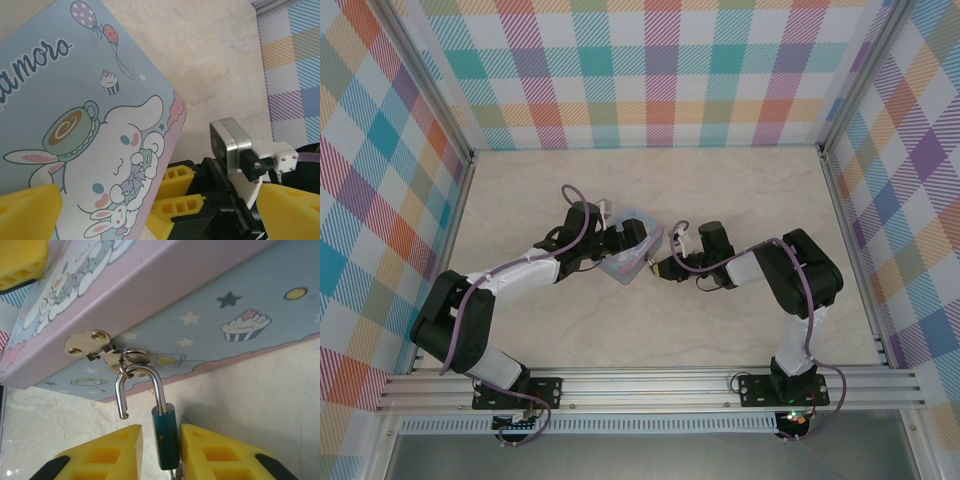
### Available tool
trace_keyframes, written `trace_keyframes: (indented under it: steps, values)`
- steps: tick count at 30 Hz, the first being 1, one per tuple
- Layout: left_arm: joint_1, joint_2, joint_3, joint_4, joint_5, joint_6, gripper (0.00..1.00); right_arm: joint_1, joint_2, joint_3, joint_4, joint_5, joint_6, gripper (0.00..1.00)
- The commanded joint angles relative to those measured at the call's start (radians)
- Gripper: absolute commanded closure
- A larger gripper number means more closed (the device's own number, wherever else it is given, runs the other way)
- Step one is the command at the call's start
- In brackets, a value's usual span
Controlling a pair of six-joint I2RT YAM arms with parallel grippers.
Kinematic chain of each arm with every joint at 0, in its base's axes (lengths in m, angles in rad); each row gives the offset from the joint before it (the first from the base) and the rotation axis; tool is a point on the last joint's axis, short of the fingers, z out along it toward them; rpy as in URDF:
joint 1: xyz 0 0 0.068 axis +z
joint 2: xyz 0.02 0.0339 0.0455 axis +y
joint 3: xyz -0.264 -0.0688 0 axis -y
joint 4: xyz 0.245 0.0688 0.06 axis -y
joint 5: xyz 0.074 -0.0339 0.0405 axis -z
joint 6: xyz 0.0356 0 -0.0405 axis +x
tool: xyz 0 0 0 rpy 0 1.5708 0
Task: Unlock a padlock with a key
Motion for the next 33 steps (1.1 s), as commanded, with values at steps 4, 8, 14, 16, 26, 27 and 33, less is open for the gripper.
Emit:
trace_keyframes:
  steps: [4, 8, 14, 16, 26, 27, 33]
  values:
    - [-0.005, -0.007, -0.041, -0.070, -0.018, -0.008, 0.00, 0.012, 0.004, -0.028, -0.024, 0.019, -0.003, 0.86]
    - [-0.005, -0.017, -0.045, -0.079, -0.024, -0.001, 0.00, 0.013, -0.016, -0.044, -0.005, 0.041, 0.019, 0.91]
    - [-0.004, -0.034, -0.057, -0.084, -0.035, 0.008, 0.00, 0.013, -0.038, -0.058, 0.042, 0.059, 0.111, 0.92]
    - [-0.004, -0.036, -0.062, -0.085, -0.036, 0.006, 0.00, 0.012, -0.042, -0.057, 0.043, 0.060, 0.136, 0.93]
    - [-0.005, -0.038, -0.069, -0.079, -0.036, -0.001, 0.00, 0.013, -0.076, -0.075, 0.097, 0.098, 0.222, 0.96]
    - [-0.006, -0.038, -0.068, -0.078, -0.034, -0.003, 0.00, 0.013, -0.077, -0.075, 0.090, 0.110, 0.241, 0.96]
    - [-0.006, -0.036, -0.071, -0.076, -0.027, -0.003, 0.00, 0.012, -0.091, -0.071, 0.072, 0.131, 0.274, 0.96]
